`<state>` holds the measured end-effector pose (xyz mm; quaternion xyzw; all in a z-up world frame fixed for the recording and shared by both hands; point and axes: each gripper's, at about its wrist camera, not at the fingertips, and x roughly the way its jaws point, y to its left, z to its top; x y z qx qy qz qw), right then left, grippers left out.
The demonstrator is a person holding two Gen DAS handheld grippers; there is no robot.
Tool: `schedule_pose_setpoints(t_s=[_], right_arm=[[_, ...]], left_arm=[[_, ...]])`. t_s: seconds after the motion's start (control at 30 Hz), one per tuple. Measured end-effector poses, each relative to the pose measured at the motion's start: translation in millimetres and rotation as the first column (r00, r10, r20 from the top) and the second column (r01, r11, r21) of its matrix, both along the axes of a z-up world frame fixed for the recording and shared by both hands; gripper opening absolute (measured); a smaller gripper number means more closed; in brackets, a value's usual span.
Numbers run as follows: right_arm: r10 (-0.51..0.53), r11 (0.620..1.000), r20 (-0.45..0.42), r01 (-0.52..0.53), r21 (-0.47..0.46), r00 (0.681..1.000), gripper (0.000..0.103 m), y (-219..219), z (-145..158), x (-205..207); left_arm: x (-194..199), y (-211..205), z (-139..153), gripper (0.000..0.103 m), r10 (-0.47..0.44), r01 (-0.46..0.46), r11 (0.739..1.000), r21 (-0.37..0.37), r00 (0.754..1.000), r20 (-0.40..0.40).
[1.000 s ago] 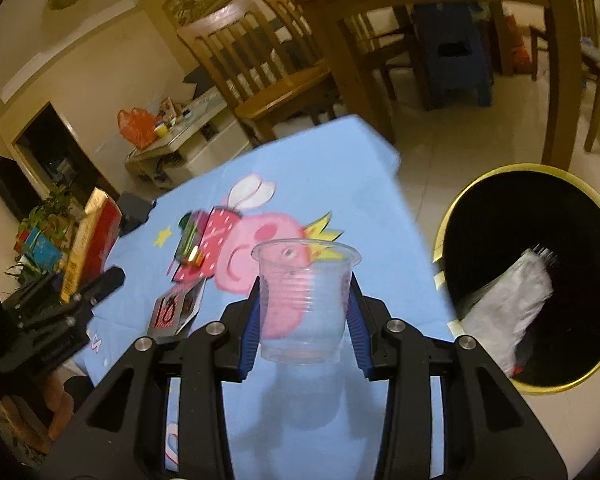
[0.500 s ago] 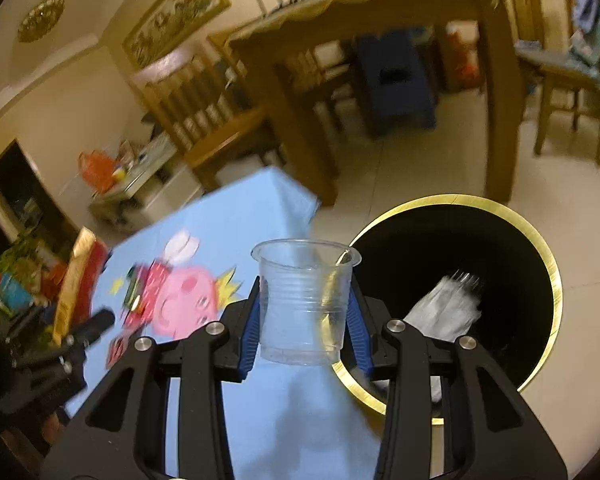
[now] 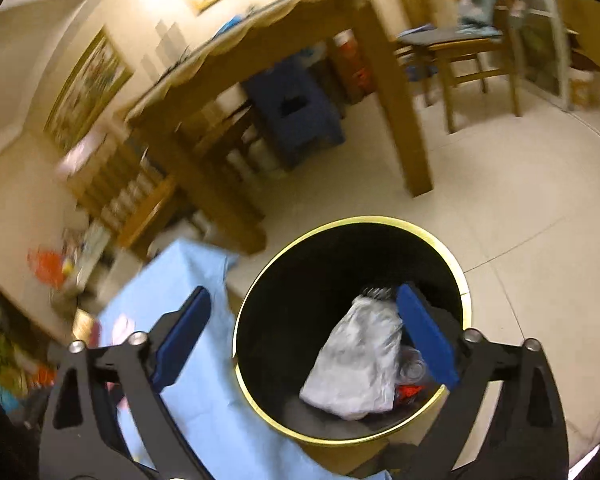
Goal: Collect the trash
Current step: 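Carry the red cigarette pack over the bin and open the left gripper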
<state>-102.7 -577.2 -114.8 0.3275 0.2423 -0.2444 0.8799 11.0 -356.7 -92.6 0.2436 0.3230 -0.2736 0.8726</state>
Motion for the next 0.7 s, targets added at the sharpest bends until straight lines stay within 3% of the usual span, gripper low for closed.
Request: schedule_pose_setpoints(t_s=[0.13, 0.3, 0.47, 0.53, 0.7], right_arm=[[-0.154, 0.988, 0.098, 0.152, 0.031, 0.983, 0.097, -21.3, 5.3, -38.6], [-0.261, 0.965, 0.154, 0.253, 0.068, 0.953, 0.097, -36.0, 6.7, -72.0], [-0.306, 0.952, 0.188, 0.297, 0.074, 0.933, 0.097, -40.5, 10.9, -91.2], [-0.303, 0.953, 0.196, 0.294, 0.076, 0.933, 0.097, -41.4, 12.3, -94.6], [-0.289, 0.957, 0.200, 0.282, 0.062, 0.936, 0.097, -37.7, 16.7, -93.8]], left_arm=[[-5.2, -26.9, -6.3, 0.053, -0.053, 0.053, 0.998, 0.015, 0.999, -0.006], [-5.4, -63.7, -10.2, 0.053, -0.126, 0.127, 0.992, 0.020, 0.991, -0.032], [3.4, -103.2, -16.6, 0.057, -0.186, 0.189, 0.982, 0.011, 0.975, -0.124], [3.4, -110.5, -21.7, 0.062, -0.190, 0.194, 0.981, 0.027, 0.975, -0.116], [-1.0, -110.8, -37.7, 0.063, -0.192, 0.202, 0.978, 0.055, 0.971, -0.144]])
